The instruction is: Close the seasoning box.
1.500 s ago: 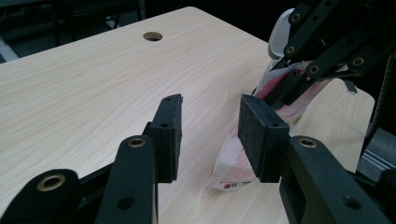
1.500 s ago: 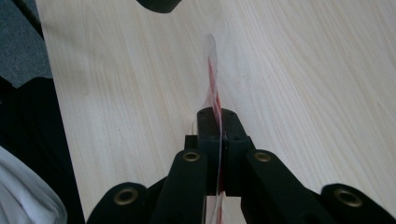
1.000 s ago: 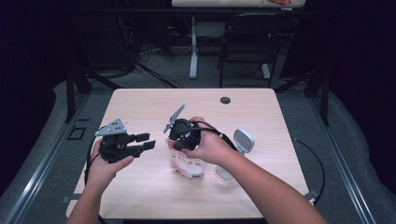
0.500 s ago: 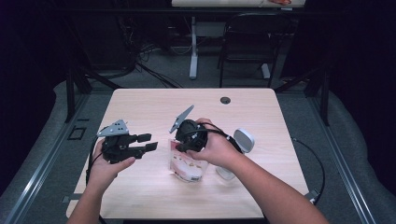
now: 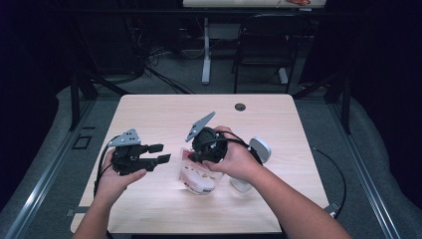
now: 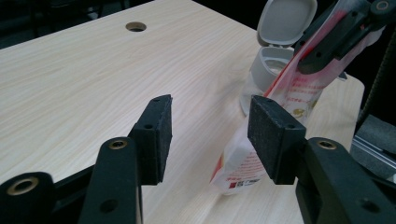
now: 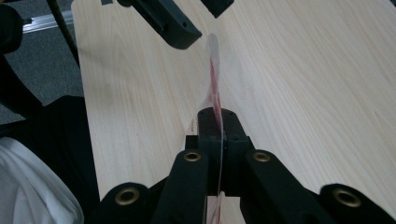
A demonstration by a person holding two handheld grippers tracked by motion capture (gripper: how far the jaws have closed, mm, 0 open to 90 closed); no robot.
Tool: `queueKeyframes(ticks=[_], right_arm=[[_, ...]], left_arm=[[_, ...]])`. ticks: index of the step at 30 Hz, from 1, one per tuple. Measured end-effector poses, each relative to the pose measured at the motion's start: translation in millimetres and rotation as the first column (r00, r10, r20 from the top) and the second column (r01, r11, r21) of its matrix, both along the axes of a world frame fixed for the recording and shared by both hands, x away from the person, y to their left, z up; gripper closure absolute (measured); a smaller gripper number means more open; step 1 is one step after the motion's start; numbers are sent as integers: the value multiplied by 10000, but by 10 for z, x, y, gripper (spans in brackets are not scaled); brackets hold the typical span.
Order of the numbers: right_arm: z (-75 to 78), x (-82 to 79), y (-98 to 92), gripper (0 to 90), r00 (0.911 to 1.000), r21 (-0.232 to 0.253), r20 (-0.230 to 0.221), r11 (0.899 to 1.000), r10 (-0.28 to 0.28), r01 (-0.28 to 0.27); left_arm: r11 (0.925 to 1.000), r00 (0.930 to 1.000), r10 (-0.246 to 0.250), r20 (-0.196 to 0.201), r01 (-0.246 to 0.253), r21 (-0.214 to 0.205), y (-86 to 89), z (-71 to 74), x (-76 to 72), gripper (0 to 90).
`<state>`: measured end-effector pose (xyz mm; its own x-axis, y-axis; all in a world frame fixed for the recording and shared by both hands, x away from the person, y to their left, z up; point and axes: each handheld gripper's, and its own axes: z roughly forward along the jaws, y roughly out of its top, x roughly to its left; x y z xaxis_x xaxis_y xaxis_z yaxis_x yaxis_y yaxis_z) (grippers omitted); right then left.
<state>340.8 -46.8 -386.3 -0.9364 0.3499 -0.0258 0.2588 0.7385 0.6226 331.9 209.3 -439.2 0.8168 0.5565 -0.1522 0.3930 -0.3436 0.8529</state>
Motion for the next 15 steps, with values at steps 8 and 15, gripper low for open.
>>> queueKeyframes(ticks=[8,15], right_arm=[[67,-17,-82,899,10000,304,60,9995,75,-76],[129,-40,-122,898,9998,457,178,9989,124,-132]], left_arm=[[9970,9968,-758,255,761,-104,-90,-59,4,444],[9913,9912,-1302,236,1296,241,-204,-171,19,427]])
